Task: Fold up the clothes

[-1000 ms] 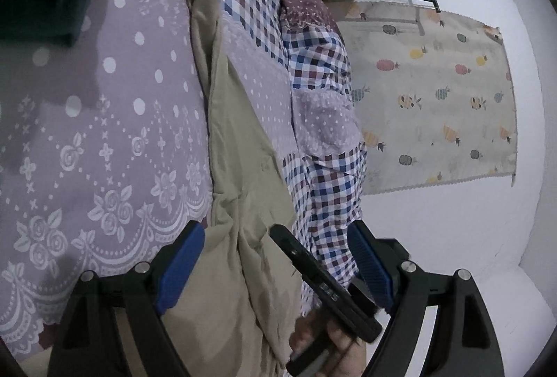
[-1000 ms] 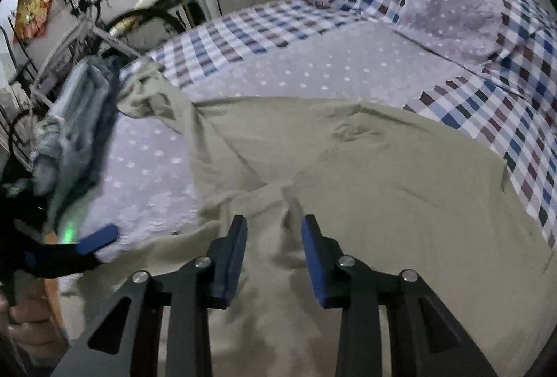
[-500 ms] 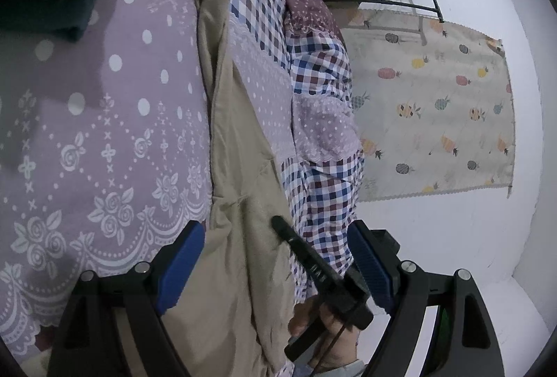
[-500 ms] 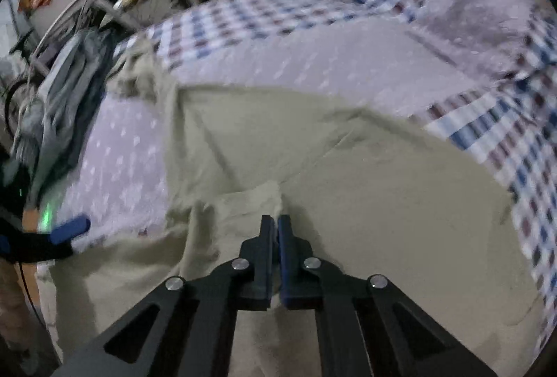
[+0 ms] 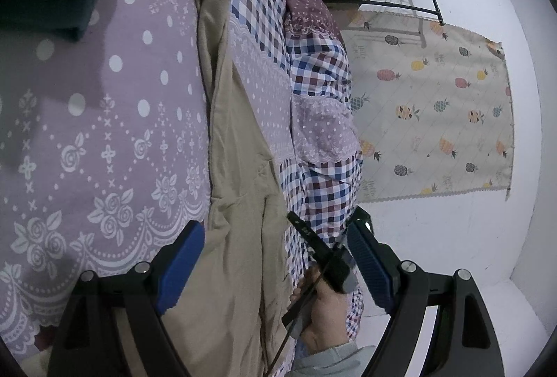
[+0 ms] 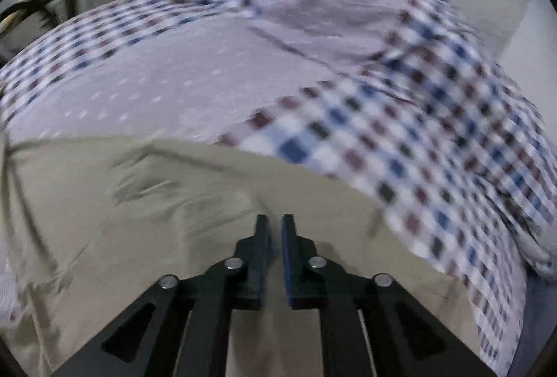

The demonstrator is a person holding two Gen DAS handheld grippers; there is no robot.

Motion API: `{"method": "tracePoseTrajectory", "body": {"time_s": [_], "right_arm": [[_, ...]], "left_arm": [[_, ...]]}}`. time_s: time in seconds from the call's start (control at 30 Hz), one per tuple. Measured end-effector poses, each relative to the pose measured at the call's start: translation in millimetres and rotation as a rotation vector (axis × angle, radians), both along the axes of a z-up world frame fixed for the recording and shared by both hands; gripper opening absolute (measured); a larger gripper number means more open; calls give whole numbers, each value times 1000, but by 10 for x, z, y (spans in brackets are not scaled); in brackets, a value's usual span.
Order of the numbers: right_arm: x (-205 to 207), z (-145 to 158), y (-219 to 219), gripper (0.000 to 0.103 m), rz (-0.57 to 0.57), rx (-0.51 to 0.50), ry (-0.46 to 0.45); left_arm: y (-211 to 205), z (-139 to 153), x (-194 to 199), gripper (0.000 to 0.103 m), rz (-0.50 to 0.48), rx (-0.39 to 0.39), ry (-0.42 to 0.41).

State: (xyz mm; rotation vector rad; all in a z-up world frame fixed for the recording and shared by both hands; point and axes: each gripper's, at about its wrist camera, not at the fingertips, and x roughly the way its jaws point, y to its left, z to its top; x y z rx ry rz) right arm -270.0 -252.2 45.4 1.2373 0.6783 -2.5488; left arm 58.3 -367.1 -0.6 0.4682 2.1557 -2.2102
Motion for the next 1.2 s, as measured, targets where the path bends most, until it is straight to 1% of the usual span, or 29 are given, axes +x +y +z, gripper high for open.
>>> {"method": "tracePoseTrajectory", "body": {"time_s": [0.07,0.13,0.2,0.27,0.33,0.4,0.43,0.5,0.53,0.57,0.6,0.7,0.73,0.77,0.9,0.93,0.97,1.03,1.07,1.17,1.2], "right_arm": [[65,109,62,25,-6,-24,36],[232,195,46,30,51,-78,36],[407,188,-57,30,135,-78,19],[575,102,-188,30,215,-42,4],[623,-70,-280,30,231,34,-8],[576,-205,-307,30,198,63,-20],[553,-250,-284,30,180,62,-29],[530,-304,-278,29,174,83,-24],[526,-319,-281,26,177,99,-17],[528,-320,-272,8,177,105,-17],[516,-293,-261,0,179,96,-28],[589,-47,-211,1,235,-25,-91],[665,72,-203,1,280,-73,-114],[753,223,-180,1,321,-134,-136],[766,573,37,2,366,-402,-238],[663,521,66,2,333,-384,-247],[559,466,93,4,298,-361,-254],[314,254,124,9,179,-230,-235],[219,149,160,9,120,-181,-233],[253,131,225,10,65,-169,-169],[341,164,191,10,91,-167,-133]], "left_arm": [[9,0,-15,86,-5,4,1],[19,3,-25,86,-11,4,1],[19,6,-23,86,-12,5,3],[14,12,-14,86,-10,5,5],[15,8,-10,86,-6,7,4],[17,4,-13,86,-5,11,3],[16,3,-17,86,-4,12,2],[22,0,-27,86,-6,12,2],[23,-2,-31,86,-6,12,1],[20,-2,-31,86,-7,13,1],[17,-2,-31,86,-7,14,2],[2,-7,-26,86,-7,19,4],[-1,-7,-22,86,-7,22,5],[-2,-7,-19,86,-6,22,6],[16,2,-18,86,-5,18,8],[23,5,-19,86,-4,15,7],[30,8,-23,86,-4,13,7],[43,5,-33,86,-5,11,6],[47,0,-38,86,-6,13,6],[65,-12,-56,86,-13,21,8],[75,-11,-61,86,-16,20,8]]}}
